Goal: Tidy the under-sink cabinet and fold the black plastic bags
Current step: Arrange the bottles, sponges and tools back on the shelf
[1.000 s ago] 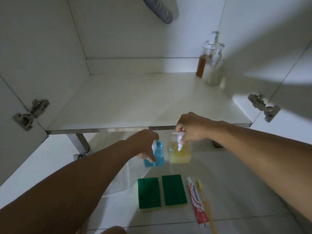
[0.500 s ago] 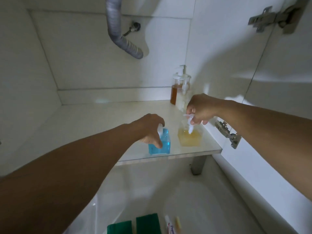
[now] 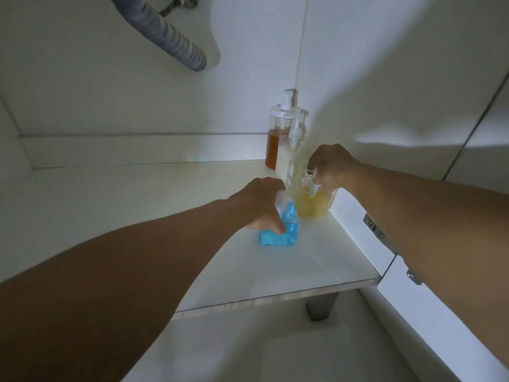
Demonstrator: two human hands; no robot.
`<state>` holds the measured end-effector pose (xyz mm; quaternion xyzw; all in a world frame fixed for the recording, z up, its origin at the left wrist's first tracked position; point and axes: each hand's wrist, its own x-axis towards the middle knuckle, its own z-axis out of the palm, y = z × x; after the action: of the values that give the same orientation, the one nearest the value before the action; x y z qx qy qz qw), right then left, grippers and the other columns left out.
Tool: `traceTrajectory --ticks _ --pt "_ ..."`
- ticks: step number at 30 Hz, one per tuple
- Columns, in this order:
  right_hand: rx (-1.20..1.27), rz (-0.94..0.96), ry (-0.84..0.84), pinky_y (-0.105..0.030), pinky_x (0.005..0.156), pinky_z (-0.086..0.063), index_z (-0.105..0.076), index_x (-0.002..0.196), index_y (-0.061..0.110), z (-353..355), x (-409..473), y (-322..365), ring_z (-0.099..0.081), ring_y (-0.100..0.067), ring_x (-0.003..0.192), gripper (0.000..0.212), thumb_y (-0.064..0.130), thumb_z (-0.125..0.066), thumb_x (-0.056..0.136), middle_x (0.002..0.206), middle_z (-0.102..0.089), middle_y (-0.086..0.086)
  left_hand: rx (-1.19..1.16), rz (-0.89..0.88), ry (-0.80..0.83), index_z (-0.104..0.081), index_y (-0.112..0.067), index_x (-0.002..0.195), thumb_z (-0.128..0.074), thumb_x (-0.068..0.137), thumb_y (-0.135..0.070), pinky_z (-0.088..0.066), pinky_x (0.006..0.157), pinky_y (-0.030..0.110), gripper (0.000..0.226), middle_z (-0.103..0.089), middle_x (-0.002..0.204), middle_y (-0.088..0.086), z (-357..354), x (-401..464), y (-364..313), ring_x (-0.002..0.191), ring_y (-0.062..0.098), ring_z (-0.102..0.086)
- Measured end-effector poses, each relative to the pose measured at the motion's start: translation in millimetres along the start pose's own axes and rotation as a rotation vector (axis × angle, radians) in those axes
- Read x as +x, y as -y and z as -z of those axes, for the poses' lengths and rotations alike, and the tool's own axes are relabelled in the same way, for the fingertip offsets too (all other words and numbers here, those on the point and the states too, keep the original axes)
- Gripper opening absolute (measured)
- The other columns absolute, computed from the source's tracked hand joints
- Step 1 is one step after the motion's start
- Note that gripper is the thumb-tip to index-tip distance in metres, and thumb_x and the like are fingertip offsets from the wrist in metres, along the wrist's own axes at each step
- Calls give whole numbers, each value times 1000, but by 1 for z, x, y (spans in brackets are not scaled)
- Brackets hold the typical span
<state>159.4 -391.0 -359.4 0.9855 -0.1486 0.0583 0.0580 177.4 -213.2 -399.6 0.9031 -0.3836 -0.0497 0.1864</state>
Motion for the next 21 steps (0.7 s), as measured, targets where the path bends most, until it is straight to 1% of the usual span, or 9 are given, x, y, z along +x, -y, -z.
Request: traceTrajectory --ticks 2,4,6,9,11,14,16,19,21 --pt "-35 6 -32 -31 92 -52 -70 115 9 -6 10 -4 -63 -26 109 28 3 -58 90 125 -60 -5 -43 8 -26 -47 -21 129 -87 66 -31 -39 79 23 76 -51 117 -5 -5 11 5 102 12 -46" --pt "-35 -7 -66 -34 93 -53 -68 116 7 -13 20 -7 -62 -28 109 29 2 -56 90 123 -62 -7 -117 26 -50 -47 -22 128 -87 66 -30 -39 80 21 74 -51 115 -6 -11 21 9 101 10 -46" --pt "-10 -25 -95 -35 91 -54 -68 115 7 -20 30 -8 -62 -29 107 31 -2 -57 88 120 -65 -9 -209 56 -98 -48 -22 125 -88 65 -30 -40 81 18 73 -53 120 -6 -19 27 13 101 8 -47" --pt "48 -60 -144 -35 93 -53 -68 116 10 -26 40 -8 -62 -28 109 32 0 -59 88 118 -67 -8 -327 186 -225 -49 -22 124 -88 63 -40 -48 83 21 75 -55 119 -5 -36 34 16 100 12 -53" --pt "69 -75 -188 -35 95 -52 -68 117 11 -31 44 -7 -61 -28 111 32 1 -62 87 118 -67 -9 -410 285 -284 -52 -17 117 -87 63 -45 -51 79 23 70 -57 109 -2 -48 34 18 95 13 -55" --pt "119 -121 -238 -37 97 -51 -66 119 9 -37 44 -7 -61 -31 114 33 0 -64 87 119 -66 -15 -448 372 -311 -54 -17 101 -86 65 -45 -46 67 18 55 -55 91 -3 -63 35 20 80 12 -54" --pt "161 -167 -258 -36 94 -52 -64 120 6 -37 41 -6 -61 -34 113 32 0 -61 89 118 -65 -18 -469 408 -334 -53 -19 95 -86 66 -42 -49 69 18 50 -57 91 -3 -68 39 19 80 13 -55" --pt "164 -187 -230 -33 85 -50 -61 114 1 -28 37 -7 -61 -35 110 26 -2 -55 88 117 -64 -18 -466 414 -350 -60 -16 103 -87 67 -39 -54 81 24 51 -58 93 -4 -73 47 15 86 14 -59" --pt "169 -180 -144 -30 74 -49 -61 108 0 -13 34 -9 -65 -33 100 20 0 -54 89 109 -65 -17 -469 400 -349 -63 -14 107 -85 68 -40 -52 78 21 52 -59 94 -4 -76 52 11 86 13 -58"
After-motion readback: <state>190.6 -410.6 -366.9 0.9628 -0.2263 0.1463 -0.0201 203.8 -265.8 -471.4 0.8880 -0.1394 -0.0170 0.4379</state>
